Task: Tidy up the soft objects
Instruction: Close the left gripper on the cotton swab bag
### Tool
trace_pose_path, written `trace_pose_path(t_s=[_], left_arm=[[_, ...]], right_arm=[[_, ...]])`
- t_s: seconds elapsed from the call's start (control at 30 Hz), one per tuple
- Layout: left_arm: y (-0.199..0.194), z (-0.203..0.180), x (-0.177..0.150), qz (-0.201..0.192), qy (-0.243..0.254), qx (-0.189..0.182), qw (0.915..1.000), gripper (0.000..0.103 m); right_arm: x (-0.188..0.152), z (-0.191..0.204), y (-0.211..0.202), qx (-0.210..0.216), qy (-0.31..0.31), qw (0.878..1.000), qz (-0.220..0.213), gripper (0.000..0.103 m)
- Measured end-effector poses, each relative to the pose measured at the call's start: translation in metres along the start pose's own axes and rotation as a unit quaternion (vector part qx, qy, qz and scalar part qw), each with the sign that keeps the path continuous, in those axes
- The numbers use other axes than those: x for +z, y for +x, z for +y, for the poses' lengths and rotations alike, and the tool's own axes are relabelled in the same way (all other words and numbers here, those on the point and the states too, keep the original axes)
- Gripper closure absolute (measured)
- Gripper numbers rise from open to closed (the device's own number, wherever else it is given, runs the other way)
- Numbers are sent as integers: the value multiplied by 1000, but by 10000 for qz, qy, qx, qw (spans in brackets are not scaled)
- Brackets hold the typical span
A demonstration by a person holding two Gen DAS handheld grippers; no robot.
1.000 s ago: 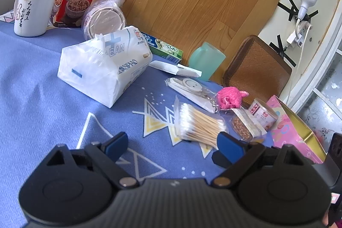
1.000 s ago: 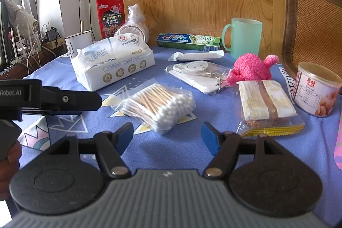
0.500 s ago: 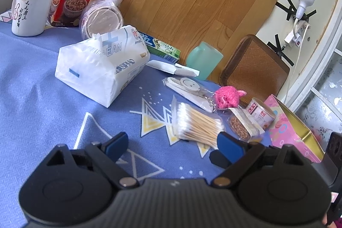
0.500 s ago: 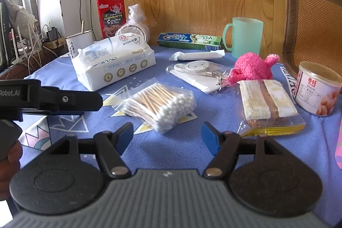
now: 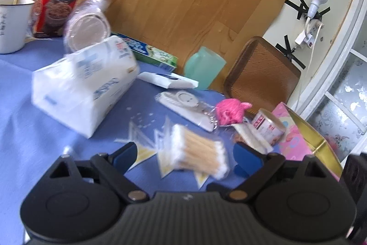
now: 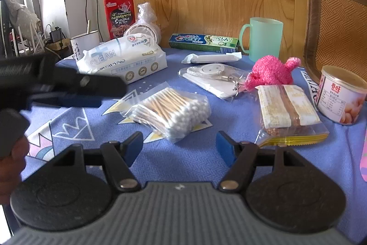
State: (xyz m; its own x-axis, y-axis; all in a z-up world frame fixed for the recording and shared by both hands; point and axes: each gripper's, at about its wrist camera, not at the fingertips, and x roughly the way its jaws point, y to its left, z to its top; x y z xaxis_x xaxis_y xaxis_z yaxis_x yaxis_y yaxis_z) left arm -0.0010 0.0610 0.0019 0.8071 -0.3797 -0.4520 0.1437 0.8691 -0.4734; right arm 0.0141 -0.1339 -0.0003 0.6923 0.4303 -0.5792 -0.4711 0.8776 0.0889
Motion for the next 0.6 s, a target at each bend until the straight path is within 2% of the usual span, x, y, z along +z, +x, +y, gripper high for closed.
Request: trace_pose_path(t_s=[0.2,0.37,0.6], left_arm=[[21,5,-4,214,-96,19,9997,9],[17,14,-3,142,-327,-207,9992,7],[16,21,-3,166,-489,-404,9978,19]], right_arm=[[0,-1,1,37,11,10000,20,31],[1,-1,2,72,9,10000,46,31],[1,-1,2,58,-2,10000,55,31]])
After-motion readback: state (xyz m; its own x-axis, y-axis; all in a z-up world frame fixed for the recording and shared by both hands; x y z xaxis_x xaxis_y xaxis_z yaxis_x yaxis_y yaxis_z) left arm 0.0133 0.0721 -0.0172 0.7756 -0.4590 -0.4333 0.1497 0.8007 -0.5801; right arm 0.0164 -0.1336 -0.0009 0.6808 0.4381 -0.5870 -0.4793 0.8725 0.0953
